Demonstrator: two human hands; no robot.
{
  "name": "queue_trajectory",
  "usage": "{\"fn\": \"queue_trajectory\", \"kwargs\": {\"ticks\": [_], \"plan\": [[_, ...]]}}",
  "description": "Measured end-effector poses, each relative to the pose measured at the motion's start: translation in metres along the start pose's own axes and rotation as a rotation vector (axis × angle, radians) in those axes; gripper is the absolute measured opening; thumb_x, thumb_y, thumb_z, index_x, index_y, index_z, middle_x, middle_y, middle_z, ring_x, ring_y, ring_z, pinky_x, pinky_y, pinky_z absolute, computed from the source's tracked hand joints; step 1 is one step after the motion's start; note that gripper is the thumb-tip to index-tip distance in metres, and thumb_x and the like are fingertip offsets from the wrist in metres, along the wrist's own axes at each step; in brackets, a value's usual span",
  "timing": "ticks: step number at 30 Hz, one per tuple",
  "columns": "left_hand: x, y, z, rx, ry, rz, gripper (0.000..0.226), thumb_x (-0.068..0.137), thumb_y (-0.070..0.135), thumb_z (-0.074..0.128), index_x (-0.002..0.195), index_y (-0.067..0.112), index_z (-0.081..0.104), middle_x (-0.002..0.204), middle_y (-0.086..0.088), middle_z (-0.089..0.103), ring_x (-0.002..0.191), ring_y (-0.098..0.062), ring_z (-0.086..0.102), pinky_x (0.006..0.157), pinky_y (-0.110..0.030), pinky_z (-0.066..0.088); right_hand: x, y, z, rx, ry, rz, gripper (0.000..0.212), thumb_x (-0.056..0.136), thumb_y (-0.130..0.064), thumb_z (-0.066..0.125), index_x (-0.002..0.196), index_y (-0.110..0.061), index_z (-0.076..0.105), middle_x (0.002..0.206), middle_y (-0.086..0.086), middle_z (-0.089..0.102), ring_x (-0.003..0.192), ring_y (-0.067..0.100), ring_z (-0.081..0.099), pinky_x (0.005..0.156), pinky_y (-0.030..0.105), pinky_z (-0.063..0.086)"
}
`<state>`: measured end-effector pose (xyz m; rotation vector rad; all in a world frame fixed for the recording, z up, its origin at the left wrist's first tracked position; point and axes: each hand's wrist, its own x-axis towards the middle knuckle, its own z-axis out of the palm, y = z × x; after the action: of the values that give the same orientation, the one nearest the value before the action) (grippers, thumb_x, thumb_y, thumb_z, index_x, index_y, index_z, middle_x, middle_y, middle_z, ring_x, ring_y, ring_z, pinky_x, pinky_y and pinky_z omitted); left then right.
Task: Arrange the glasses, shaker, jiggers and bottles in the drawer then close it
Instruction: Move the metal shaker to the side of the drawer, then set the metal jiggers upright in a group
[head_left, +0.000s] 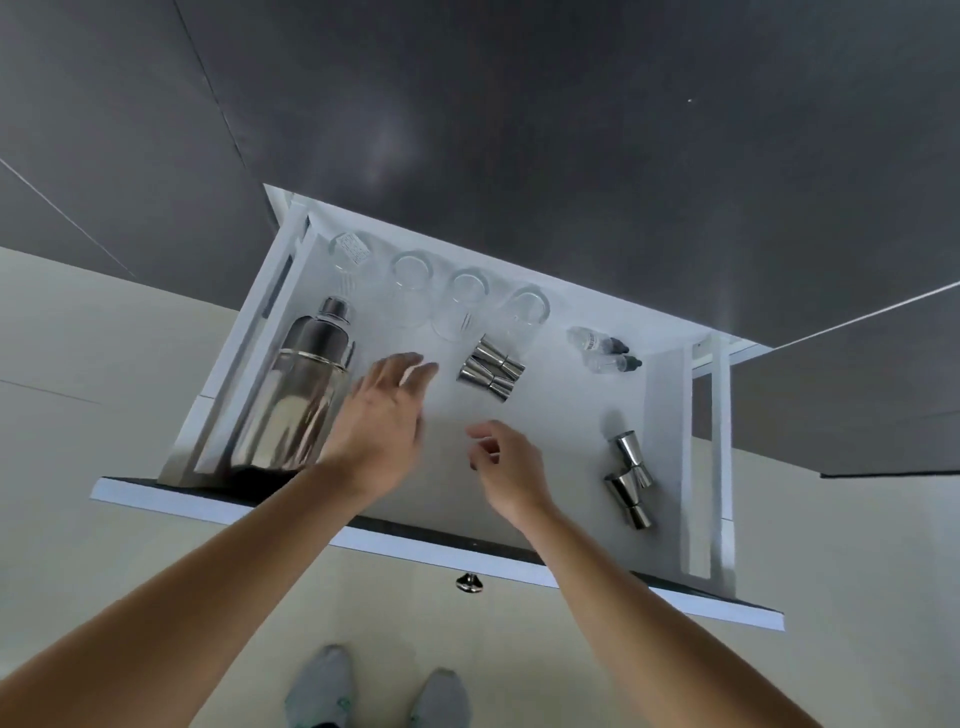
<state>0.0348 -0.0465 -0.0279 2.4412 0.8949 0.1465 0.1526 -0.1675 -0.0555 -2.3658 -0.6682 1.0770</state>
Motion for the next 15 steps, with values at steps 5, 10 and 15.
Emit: {"fn": "queue_trajectory", "kwargs": {"ticks": [5, 10, 15], "plan": [[0.039, 0.028, 0.059, 0.146, -0.257, 0.154, 0.061, 0.087, 0.001, 0.053, 0.144, 0.012, 0.036, 0.155, -0.006, 0.030, 0.142, -0.026, 0.031, 0.109, -0.038, 0.036, 0.045, 0.043, -0.052, -0.162, 0.243, -0.098, 0.024, 0.090, -0.006, 0.052, 0.109, -0.011, 0.066, 0.103, 0.011, 0.072, 0.094, 0.027, 0.067, 0.081, 0.023, 0.045], [0.069, 0.033, 0.076, 0.321, -0.284, 0.138, 0.062, 0.087, 0.001, 0.050, 0.145, 0.011, 0.032, 0.151, -0.007, 0.033, 0.142, -0.027, 0.027, 0.106, -0.040, 0.039, 0.082, 0.027, -0.064, -0.325, 0.171, -0.337, 0.046, 0.093, 0.000, 0.046, 0.133, -0.021, 0.051, 0.128, 0.010, 0.055, 0.110, 0.023, 0.058, 0.086, 0.016, 0.037], [0.063, 0.023, 0.098, 0.372, -0.311, 0.013, 0.044, 0.086, 0.003, 0.060, 0.128, 0.012, 0.050, 0.125, -0.011, 0.051, 0.120, -0.031, 0.047, 0.089, -0.039, 0.045, 0.102, 0.037, -0.047, -0.378, 0.172, -0.343, 0.039, 0.091, -0.022, 0.058, 0.129, -0.023, 0.052, 0.120, 0.012, 0.060, 0.107, 0.031, 0.058, 0.089, 0.038, 0.048]]}}
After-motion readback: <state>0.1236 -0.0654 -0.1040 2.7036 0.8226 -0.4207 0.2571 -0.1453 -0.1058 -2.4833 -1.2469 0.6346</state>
